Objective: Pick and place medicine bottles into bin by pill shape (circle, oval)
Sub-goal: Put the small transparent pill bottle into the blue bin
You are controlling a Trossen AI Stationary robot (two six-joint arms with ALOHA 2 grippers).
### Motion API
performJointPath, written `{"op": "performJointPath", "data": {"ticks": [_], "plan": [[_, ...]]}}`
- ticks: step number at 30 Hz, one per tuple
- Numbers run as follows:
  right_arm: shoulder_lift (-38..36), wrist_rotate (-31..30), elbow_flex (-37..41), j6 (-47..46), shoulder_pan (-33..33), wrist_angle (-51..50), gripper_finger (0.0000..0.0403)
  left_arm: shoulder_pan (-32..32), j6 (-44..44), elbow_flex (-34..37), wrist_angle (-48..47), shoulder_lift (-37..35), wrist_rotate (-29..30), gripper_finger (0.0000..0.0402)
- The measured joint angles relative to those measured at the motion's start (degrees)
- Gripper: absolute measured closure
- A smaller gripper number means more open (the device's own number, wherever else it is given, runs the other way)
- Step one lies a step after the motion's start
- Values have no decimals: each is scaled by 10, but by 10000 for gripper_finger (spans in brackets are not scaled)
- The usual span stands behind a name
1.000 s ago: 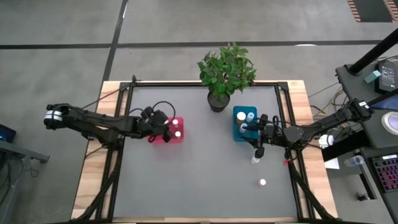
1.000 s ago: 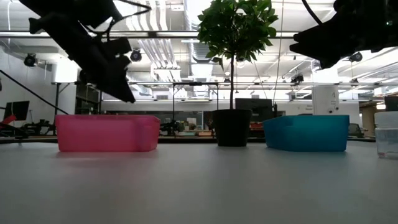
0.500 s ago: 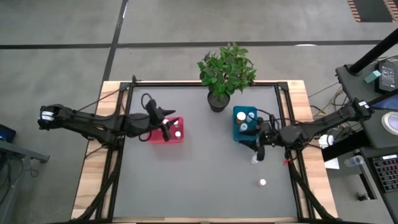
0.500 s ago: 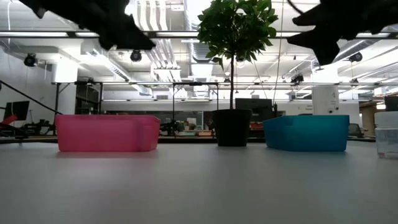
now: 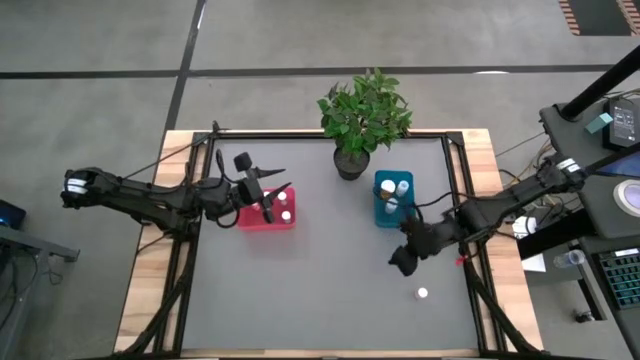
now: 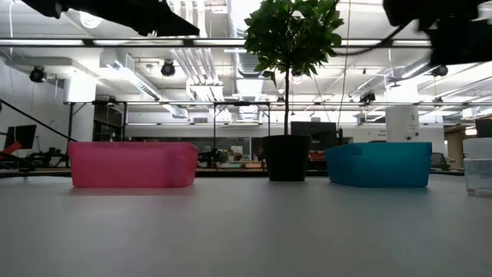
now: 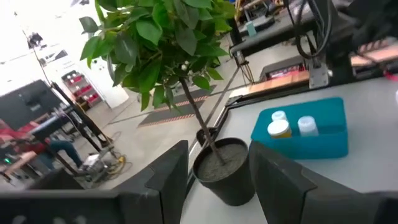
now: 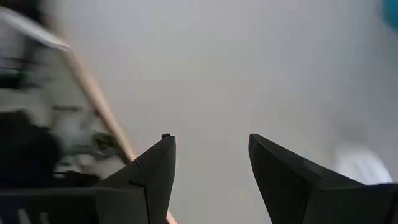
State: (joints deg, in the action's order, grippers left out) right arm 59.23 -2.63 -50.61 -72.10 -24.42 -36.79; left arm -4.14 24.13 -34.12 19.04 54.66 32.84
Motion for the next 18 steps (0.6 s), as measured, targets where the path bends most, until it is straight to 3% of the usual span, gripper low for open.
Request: {"op": "performJointPath", "data": {"ticks": [8,18], "plan": [[155,98,-124,-161,-20,-336,211,0,24,2,-3,-4,2,250],[219,114,-119,-154,-11,-341,208,0,38,8,-1,-14,4,250]]}}
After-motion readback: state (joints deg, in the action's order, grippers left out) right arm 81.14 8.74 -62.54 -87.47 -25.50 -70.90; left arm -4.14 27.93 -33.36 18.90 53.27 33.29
